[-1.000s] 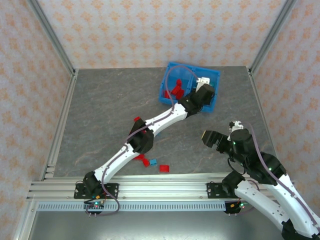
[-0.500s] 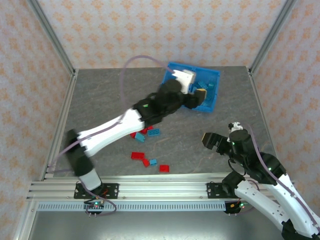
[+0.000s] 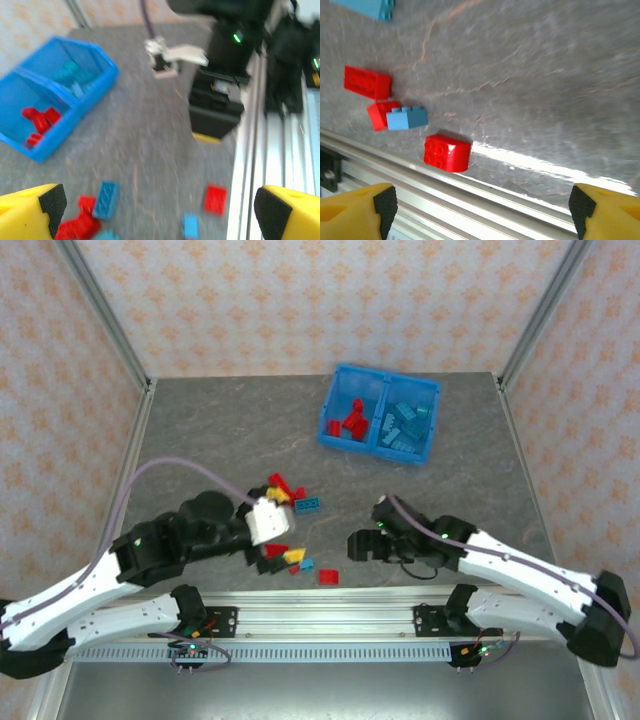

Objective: Sort the legos into containers by color

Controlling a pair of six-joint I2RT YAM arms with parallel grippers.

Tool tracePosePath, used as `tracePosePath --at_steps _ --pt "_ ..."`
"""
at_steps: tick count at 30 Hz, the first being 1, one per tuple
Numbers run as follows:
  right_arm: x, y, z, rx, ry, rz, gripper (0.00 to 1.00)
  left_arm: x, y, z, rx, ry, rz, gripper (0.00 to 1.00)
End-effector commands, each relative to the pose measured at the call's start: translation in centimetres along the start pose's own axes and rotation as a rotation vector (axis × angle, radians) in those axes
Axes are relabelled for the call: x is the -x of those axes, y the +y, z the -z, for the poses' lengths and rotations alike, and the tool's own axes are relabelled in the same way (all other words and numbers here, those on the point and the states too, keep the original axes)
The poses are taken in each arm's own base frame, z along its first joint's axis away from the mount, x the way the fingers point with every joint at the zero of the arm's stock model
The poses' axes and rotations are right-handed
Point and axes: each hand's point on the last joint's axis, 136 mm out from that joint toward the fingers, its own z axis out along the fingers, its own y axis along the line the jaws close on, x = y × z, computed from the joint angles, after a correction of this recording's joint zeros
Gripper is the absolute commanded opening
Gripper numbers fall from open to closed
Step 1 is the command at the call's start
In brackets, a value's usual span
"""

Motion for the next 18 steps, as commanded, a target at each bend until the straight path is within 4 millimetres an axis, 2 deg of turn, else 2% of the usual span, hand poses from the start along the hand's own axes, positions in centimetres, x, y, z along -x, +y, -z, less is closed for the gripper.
tracePosePath --at_steps 1,4,6,8,13,18 --pt "-0.1 2.0 -2.2 -0.020 -0.043 -0.045 0.91 -5.4 -2.8 1.8 -0.090 0.074 -0.162 1.00" --pt "-1.4 3.6 -4.7 -0.051 0.000 -0.016 0.93 -9.2 -5.6 2.2 -0.206 0.083 -0.336 0.99" --pt "-2.2 4.8 -6.3 -0.069 0.030 0.009 0.94 -10.6 -5.8 1.7 -0.191 0.078 -0.354 0.99" --pt "-2.5 5.6 -7.5 -0.109 0.041 0.045 0.94 -11.2 -5.5 1.1 -0.152 0.069 -0.343 1.00" --pt "-2.5 4.9 -9.8 -0.283 0.040 0.084 0.92 -12.3 -4.9 0.0 -0.103 0.085 -0.339 1.00" --pt "-3.4 4.3 -10.7 -0.324 0.067 0.052 0.85 -12.2 -4.4 0.1 -0.073 0.076 -0.357 1.00"
